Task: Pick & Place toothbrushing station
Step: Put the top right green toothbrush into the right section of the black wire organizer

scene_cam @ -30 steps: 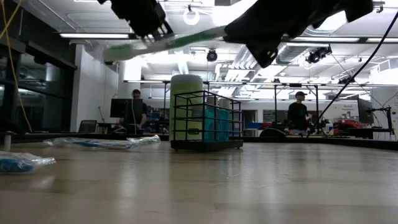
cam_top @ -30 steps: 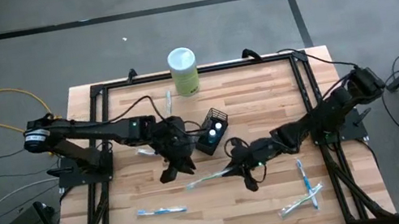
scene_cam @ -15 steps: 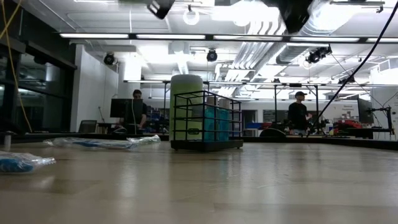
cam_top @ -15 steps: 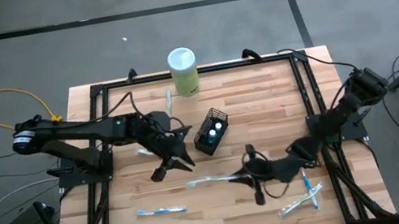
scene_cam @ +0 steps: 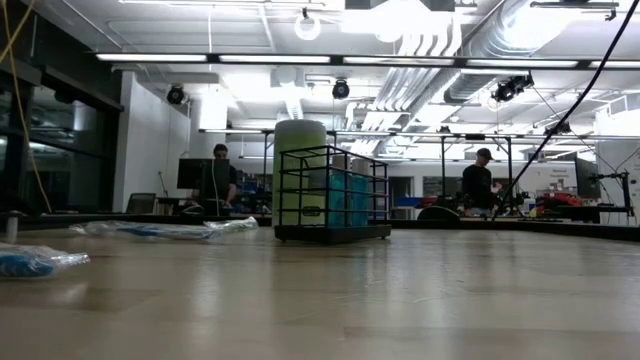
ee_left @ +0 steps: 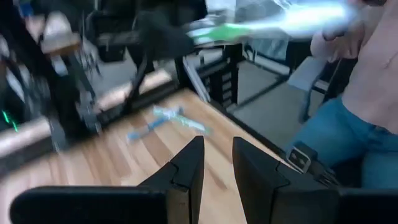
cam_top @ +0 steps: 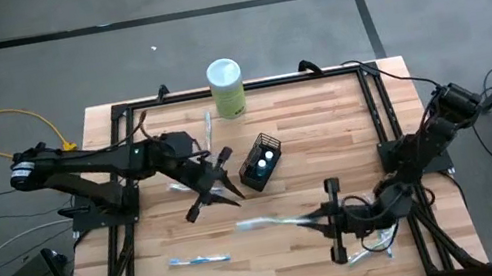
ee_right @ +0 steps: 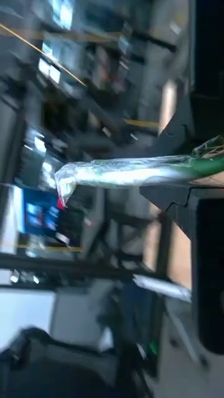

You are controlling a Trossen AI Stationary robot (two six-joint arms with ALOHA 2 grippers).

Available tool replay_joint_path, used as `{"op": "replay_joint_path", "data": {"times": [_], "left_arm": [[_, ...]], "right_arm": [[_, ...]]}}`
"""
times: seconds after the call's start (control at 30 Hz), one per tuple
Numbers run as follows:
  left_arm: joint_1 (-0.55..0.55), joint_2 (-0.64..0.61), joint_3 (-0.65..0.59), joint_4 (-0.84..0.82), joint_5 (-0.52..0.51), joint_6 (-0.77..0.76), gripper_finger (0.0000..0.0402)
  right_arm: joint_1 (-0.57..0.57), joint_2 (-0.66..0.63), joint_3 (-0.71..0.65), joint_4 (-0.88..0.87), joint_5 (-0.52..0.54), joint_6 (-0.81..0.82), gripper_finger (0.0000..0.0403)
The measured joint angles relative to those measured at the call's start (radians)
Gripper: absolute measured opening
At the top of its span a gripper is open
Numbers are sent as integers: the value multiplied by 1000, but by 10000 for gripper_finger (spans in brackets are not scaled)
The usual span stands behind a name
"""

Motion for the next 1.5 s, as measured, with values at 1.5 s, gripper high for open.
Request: {"op": "replay_joint_path", "data": {"times": [1.5], "left_arm": [[-113,1,0,541,-150,219,81]], "right_arm": [[-211,1,-1,252,-263,-293,17]]}}
